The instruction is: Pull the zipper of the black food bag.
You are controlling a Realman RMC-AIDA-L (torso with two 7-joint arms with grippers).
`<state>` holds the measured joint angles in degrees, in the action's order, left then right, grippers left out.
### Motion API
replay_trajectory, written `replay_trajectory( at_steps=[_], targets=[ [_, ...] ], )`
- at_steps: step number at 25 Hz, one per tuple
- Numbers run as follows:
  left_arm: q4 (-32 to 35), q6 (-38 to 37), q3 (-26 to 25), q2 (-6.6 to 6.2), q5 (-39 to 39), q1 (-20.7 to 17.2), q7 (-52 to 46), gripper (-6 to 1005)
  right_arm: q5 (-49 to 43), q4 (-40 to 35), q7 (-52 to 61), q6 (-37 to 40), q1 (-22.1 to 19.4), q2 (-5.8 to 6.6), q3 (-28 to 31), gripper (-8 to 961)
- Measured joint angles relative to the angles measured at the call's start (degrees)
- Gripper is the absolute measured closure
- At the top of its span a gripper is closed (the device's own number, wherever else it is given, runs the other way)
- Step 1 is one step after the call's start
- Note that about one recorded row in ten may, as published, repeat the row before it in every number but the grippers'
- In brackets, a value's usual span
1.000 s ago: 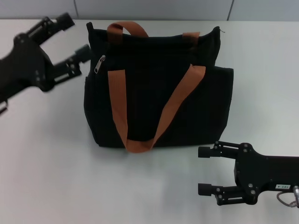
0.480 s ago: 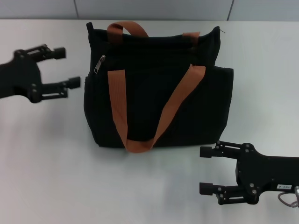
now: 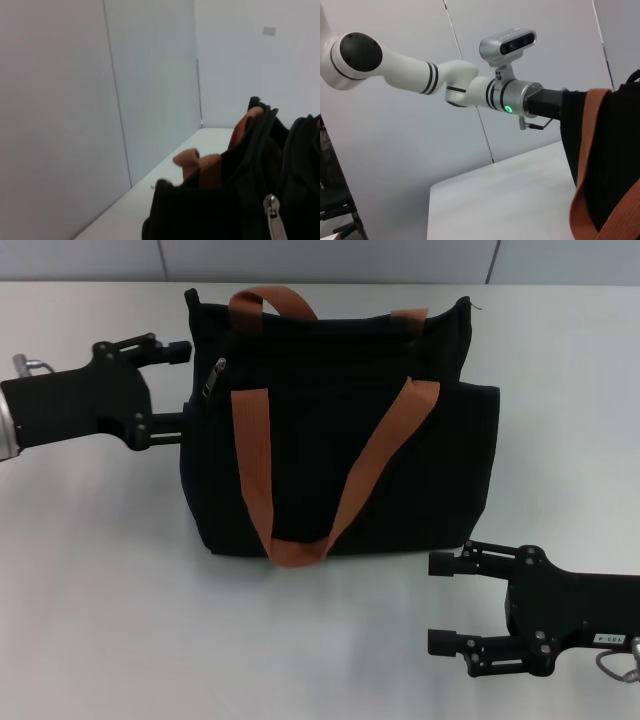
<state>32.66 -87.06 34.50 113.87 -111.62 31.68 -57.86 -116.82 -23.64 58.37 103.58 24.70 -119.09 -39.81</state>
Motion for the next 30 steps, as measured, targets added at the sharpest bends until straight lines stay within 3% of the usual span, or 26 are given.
replay_trajectory(
  at_steps=[8, 13, 22, 30],
  targets=[
    [0.1, 0.4, -1.5, 0.4, 0.5, 0.1, 3.1, 310, 0.1, 0.0, 0.6, 0.0, 0.2, -0.06, 0.0, 179],
    [0.1, 0.3, -1.7, 0.4, 0.6, -0.2, 3.4, 513, 0.3, 0.0, 0.6, 0.0, 0.3, -0.08, 0.0, 183],
    [0.1, -0.3, -1.7, 0.59, 0.6, -0.3, 3.5, 709, 0.3, 0.0, 0.6, -0.1, 0.3, -0.09, 0.0, 189],
    [0.5, -7.3, -2.3, 0.66, 6.3, -2.9, 5.0, 943, 6.2, 0.2, 3.3, 3.6, 1.4, -0.16, 0.4, 195]
  ],
)
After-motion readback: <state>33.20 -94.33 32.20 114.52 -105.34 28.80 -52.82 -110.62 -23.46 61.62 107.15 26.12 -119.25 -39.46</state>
